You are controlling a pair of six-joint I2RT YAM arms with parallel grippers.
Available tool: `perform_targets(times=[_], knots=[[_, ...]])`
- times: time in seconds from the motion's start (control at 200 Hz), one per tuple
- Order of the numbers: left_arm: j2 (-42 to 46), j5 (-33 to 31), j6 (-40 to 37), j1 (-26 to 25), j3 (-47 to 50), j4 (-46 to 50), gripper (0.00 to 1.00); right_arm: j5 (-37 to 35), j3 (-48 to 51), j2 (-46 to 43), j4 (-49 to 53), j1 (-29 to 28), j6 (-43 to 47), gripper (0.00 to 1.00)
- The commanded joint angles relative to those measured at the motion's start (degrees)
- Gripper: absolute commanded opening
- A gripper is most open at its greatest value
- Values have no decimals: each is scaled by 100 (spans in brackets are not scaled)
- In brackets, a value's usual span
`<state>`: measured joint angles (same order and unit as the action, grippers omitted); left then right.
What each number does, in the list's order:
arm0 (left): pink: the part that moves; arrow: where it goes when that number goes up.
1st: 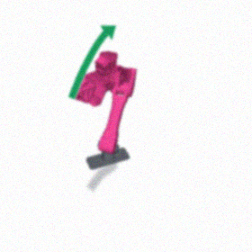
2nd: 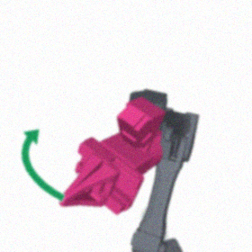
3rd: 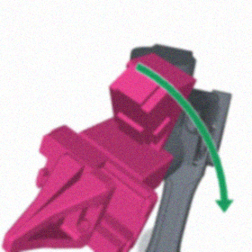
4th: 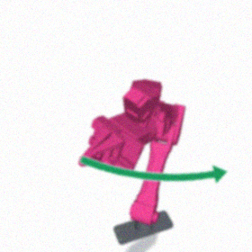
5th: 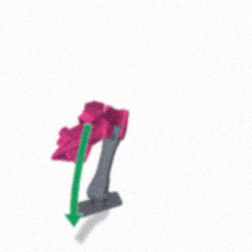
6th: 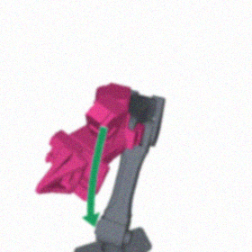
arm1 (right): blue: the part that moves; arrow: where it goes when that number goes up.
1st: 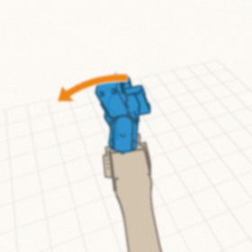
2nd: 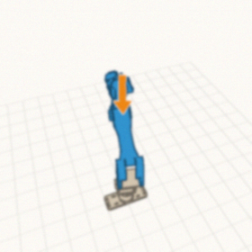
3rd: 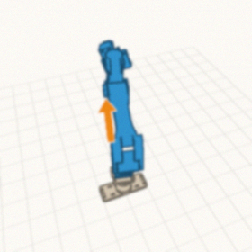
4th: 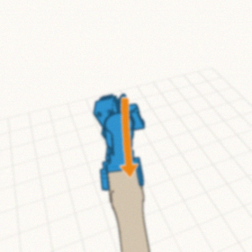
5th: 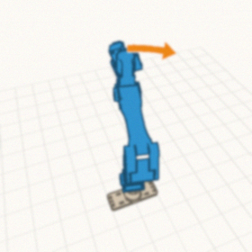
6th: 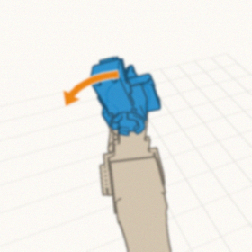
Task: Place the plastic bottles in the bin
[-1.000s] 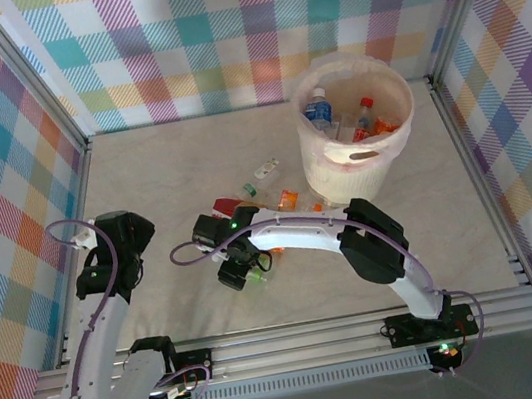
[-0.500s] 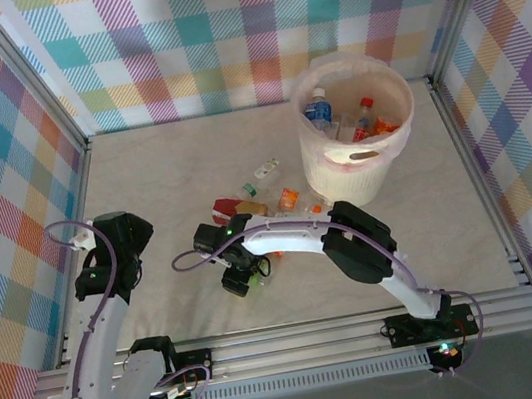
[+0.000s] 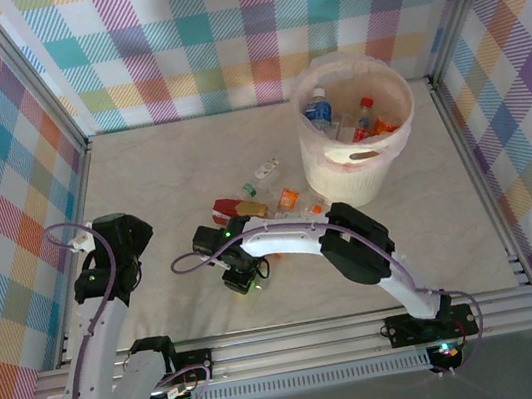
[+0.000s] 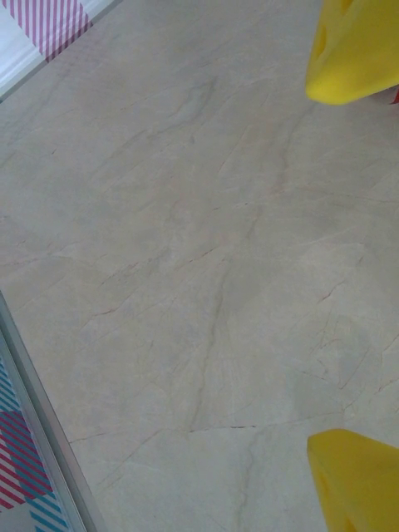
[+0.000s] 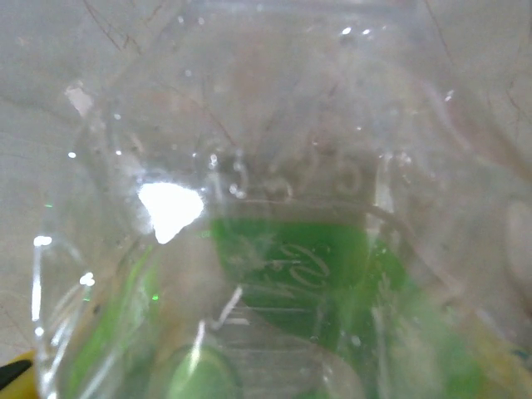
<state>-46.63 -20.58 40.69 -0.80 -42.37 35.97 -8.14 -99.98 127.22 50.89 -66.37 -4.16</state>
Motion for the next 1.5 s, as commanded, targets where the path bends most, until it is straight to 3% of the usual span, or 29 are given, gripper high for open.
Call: perform_targets(times=[0.0,0.375,0.615,1.075,1.495], knots=[[75,-78,-118,88,-103,139,100,-16,-74,-347,50,-23,-58,53],[216,-183,-176,84,-119,165,100,-435,-42,-1775,-141,25,-181,49],[286,-52,-303,89,-33,-25,100,-1044,-362,-2771,-240,475,-72,49],[311,71,-413,89,64,-230,100,-1155,-280,-4296,-1422,2562,-317,51],[179,296,-342,89,88,-342,100,-519,-1154,-3661,-789,4351,-883,53]])
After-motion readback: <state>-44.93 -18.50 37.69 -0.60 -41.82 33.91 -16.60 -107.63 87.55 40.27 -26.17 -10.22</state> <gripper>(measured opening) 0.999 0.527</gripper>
